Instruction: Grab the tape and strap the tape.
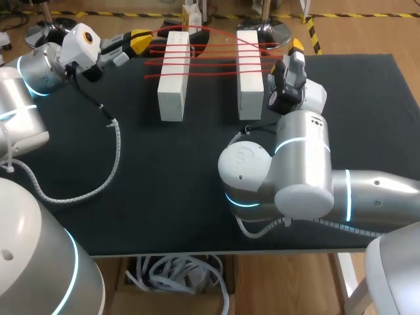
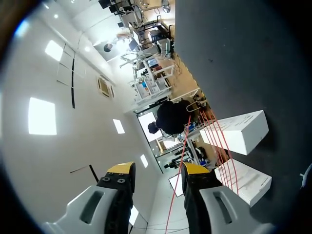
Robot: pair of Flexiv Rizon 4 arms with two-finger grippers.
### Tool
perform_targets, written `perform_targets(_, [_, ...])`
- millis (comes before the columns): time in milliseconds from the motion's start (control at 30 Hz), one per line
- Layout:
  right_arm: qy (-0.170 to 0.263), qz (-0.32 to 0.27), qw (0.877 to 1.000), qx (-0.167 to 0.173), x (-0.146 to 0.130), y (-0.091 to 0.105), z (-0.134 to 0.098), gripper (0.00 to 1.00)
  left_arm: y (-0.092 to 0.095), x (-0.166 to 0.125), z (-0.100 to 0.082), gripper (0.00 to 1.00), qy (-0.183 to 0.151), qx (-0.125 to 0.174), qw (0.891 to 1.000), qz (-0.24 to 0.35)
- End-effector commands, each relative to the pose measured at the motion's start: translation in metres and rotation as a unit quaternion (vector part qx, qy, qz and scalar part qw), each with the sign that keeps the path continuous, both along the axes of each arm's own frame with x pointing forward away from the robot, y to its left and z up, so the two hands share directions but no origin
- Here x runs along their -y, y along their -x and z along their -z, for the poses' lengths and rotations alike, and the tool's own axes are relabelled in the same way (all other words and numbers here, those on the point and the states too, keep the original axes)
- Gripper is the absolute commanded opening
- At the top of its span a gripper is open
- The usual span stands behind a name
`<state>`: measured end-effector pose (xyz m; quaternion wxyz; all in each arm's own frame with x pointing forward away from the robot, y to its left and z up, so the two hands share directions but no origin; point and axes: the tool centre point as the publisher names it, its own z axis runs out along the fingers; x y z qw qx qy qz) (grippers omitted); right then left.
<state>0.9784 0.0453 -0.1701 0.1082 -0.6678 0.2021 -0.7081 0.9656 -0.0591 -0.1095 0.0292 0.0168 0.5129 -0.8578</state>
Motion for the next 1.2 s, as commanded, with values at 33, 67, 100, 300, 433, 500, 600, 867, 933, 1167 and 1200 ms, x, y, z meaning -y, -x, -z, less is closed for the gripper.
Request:
perform_targets(33, [0.001, -0.001, 1.0, 0.001, 0.0, -0.001, -0.003, 0.39, 0.0, 0.0, 0.001, 0.0, 0.001, 0.001, 1.0, 0.0])
perform_targets(67, [0.001, -0.001, 1.0, 0.002, -0.001, -0.001, -0.004, 0.39, 0.0, 0.0, 0.001, 0.0, 0.001, 0.001, 1.0, 0.0])
perform_targets(100, [0.002, -0.002, 1.0, 0.003, -0.001, -0.001, -0.004, 0.38, 0.0, 0.0, 0.001, 0.0, 0.001, 0.001, 1.0, 0.0])
perform_targets(300, [0.003, -0.006, 1.0, 0.006, -0.004, -0.002, -0.005, 0.36, 0.0, 0.0, 0.001, 0.0, 0.001, 0.001, 1.0, 0.0])
perform_targets(433, [0.003, -0.008, 1.0, 0.007, -0.005, -0.002, -0.006, 0.33, 0.0, 0.0, 0.001, 0.0, 0.001, 0.001, 1.0, 0.0])
perform_targets(500, [0.003, -0.008, 1.0, 0.008, -0.006, -0.002, -0.007, 0.33, 0.0, 0.0, 0.001, 0.0, 0.001, 0.001, 1.0, 0.0])
perform_targets(600, [0.003, -0.009, 1.0, 0.009, -0.006, -0.003, -0.007, 0.32, 0.0, 0.0, 0.001, 0.0, 0.001, 0.001, 1.0, 0.0])
perform_targets(867, [0.002, -0.011, 1.0, 0.009, -0.008, -0.004, -0.007, 0.27, 0.0, 0.0, 0.001, 0.0, 0.001, 0.001, 1.0, 0.0])
perform_targets(933, [0.002, -0.012, 1.0, 0.009, -0.009, -0.005, -0.007, 0.26, 0.0, 0.0, 0.001, 0.0, 0.001, 0.001, 1.0, 0.0])
perform_targets(1167, [0.0, -0.015, 1.0, 0.008, -0.013, -0.007, -0.006, 0.25, 0.0, 0.0, 0.001, 0.0, 0.001, 0.001, 1.0, 0.0])
perform_targets(1200, [0.0, -0.016, 1.0, 0.008, -0.013, -0.007, -0.006, 0.25, 0.0, 0.0, 0.001, 0.0, 0.001, 0.001, 1.0, 0.0])
